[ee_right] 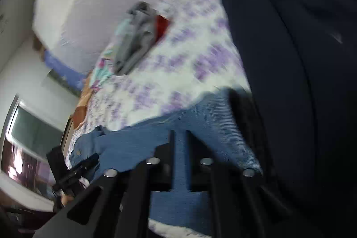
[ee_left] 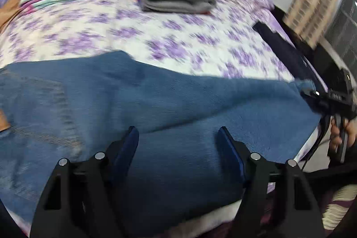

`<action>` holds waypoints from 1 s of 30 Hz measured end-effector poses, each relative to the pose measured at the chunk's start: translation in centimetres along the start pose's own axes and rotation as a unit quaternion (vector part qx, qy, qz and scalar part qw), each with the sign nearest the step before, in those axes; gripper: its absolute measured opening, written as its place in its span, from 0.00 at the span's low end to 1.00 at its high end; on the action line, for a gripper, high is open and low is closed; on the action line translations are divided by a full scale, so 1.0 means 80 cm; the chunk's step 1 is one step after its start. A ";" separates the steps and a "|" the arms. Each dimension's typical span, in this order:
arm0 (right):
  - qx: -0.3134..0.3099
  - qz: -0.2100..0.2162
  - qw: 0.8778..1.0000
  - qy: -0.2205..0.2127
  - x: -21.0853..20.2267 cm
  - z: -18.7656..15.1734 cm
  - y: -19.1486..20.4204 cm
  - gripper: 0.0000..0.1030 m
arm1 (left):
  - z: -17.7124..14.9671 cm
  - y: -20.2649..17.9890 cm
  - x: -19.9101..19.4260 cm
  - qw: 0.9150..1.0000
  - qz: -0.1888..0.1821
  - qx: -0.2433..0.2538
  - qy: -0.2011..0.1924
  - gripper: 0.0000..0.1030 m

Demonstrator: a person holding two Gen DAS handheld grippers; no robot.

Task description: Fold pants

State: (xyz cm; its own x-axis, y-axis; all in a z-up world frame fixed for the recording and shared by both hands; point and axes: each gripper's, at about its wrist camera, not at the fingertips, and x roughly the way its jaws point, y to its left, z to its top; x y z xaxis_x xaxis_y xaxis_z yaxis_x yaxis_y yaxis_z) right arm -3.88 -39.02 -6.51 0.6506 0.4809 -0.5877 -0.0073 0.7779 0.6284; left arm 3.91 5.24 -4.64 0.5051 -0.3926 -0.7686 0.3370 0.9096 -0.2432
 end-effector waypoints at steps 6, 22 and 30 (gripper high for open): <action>-0.050 -0.019 0.996 -0.075 -0.040 0.028 0.038 0.57 | -0.001 0.107 -0.141 0.980 0.093 -0.107 -0.138 0.92; -0.046 -0.122 0.985 -0.114 -0.086 -0.008 0.010 0.77 | 0.020 0.035 -0.050 0.997 -0.029 -0.033 -0.062 0.93; 0.074 -0.039 0.993 -0.085 -0.071 -0.103 -0.041 0.78 | -0.003 0.009 0.004 0.998 -0.047 -0.018 -0.034 0.93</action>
State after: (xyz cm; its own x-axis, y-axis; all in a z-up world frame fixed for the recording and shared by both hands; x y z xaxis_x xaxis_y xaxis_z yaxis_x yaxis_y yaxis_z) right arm -13.82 -40.91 -9.44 0.7635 0.3363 -0.5514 0.1522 0.7361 0.6596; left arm 4.11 5.80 -5.16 0.5261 -0.4833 -0.6998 0.3574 0.8723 -0.3338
